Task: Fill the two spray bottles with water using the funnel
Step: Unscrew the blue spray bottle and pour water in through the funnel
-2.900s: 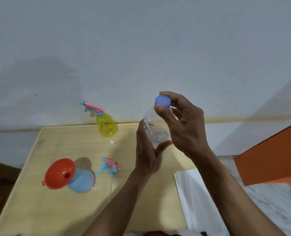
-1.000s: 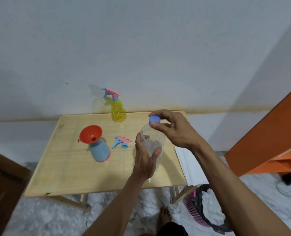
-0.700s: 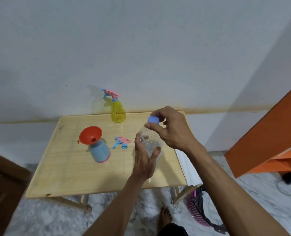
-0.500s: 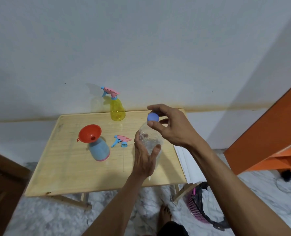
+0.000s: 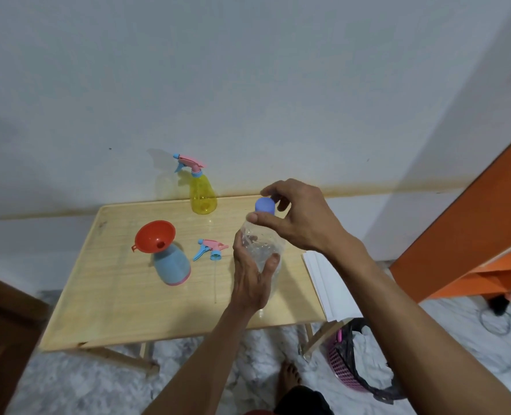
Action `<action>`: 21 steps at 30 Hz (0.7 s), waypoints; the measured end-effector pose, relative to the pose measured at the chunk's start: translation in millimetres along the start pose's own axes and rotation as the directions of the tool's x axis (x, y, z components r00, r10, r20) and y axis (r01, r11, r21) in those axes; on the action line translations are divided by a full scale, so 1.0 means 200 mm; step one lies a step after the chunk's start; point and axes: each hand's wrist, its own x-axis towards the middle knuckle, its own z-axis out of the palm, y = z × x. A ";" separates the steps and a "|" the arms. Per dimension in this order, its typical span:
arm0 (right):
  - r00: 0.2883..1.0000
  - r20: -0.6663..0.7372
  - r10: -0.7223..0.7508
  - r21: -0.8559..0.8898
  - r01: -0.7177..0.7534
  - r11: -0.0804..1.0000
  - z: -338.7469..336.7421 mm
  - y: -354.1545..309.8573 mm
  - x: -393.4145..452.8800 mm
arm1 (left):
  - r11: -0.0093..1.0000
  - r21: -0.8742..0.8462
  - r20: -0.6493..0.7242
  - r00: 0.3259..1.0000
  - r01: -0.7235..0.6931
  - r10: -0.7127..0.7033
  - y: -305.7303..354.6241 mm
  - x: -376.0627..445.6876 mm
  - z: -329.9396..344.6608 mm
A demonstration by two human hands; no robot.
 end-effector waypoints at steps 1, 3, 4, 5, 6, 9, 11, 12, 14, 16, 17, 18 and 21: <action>1.000 -0.016 0.005 -0.017 -0.005 1.000 0.00 0.00 0.00 | 1.000 0.001 0.003 1.000 0.003 -0.003 0.00 0.00 0.00; 1.000 0.004 -0.008 -0.054 0.008 0.999 0.00 -0.02 0.00 | 1.000 -0.002 0.009 1.000 0.000 0.000 -0.01 0.00 0.00; 1.000 0.006 -0.021 -0.054 0.021 0.998 -0.01 -0.03 0.01 | 1.000 -0.009 0.011 1.000 0.000 0.001 -0.02 0.00 0.00; 0.999 -0.018 -0.032 -0.028 0.031 0.999 -0.02 -0.04 0.01 | 1.000 -0.019 0.013 1.000 0.001 0.000 -0.02 0.00 0.00; 0.997 -0.068 -0.026 0.027 0.028 0.999 -0.04 -0.04 0.02 | 0.999 -0.032 0.013 1.000 0.002 -0.002 -0.02 0.00 0.00; 0.966 -0.233 0.108 0.219 -0.056 0.974 -0.08 0.02 0.05 | 0.998 -0.067 0.011 1.000 0.010 -0.010 -0.04 0.01 0.00; 0.939 -0.260 0.225 0.221 -0.169 0.961 -0.04 0.16 0.05 | 0.997 -0.081 0.008 1.000 0.019 -0.018 -0.05 0.01 0.00; 0.928 -0.240 0.285 0.209 -0.237 0.949 0.00 0.26 0.04 | 0.996 -0.086 0.007 1.000 0.018 -0.017 -0.05 0.01 0.00; 0.902 -0.157 0.401 0.168 -0.376 0.911 0.12 0.44 -0.01 | 0.996 -0.091 0.012 1.000 0.012 -0.011 -0.05 0.01 0.01; 0.880 -0.051 0.473 0.075 -0.469 0.880 0.28 0.62 -0.10 | 0.997 -0.073 0.018 1.000 0.002 -0.001 -0.05 0.01 0.01; 0.866 0.012 0.499 0.031 -0.499 0.866 0.35 0.68 -0.14 | 0.999 -0.050 0.018 1.000 -0.009 0.010 -0.06 0.02 0.02; 0.848 0.071 0.525 -0.005 -0.526 0.851 0.42 0.74 -0.18 | 1.000 -0.027 0.016 1.000 -0.015 0.016 -0.07 0.02 0.02; 0.817 0.144 0.558 -0.141 -0.542 0.829 0.59 0.85 -0.29 | 1.000 -0.001 0.000 1.000 -0.030 0.030 -0.08 0.02 0.02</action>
